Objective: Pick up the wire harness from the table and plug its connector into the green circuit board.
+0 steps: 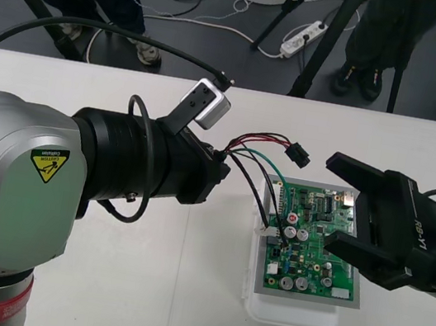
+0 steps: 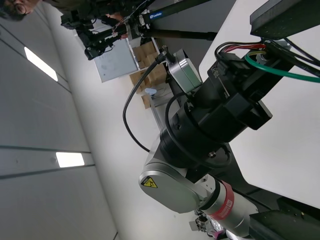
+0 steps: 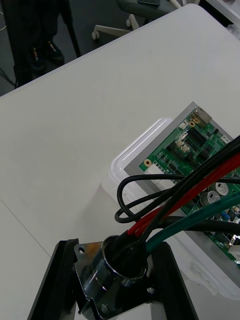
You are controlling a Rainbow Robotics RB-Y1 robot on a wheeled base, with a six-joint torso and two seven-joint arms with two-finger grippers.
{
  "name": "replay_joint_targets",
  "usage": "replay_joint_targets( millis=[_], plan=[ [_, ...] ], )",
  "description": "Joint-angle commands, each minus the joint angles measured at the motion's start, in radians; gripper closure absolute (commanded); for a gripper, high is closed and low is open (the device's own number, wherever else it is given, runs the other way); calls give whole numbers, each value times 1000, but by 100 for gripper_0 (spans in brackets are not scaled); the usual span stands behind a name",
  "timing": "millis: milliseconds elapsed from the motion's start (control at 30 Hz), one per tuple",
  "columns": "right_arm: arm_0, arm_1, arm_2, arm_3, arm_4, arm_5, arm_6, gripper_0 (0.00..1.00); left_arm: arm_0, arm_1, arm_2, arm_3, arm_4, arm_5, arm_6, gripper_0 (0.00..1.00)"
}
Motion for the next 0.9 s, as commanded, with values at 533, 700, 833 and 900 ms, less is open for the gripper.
replay_joint_targets(
  millis=[533, 700, 833, 900],
  plan=[
    [353, 5, -341, -352, -10, 474, -61, 0, -33, -31, -6, -12, 8, -23, -1, 100],
    [378, 34, -375, -422, -12, 619, -64, 0, -33, -31, -7, -12, 3, -23, -1, 100],
    [378, 63, -379, -467, -12, 715, -64, 0, -33, -31, -10, -13, 3, -23, -1, 100],
    [378, 82, -381, -494, -12, 771, -64, 0, -33, -31, -12, -13, 2, -23, -1, 100]
  ],
)
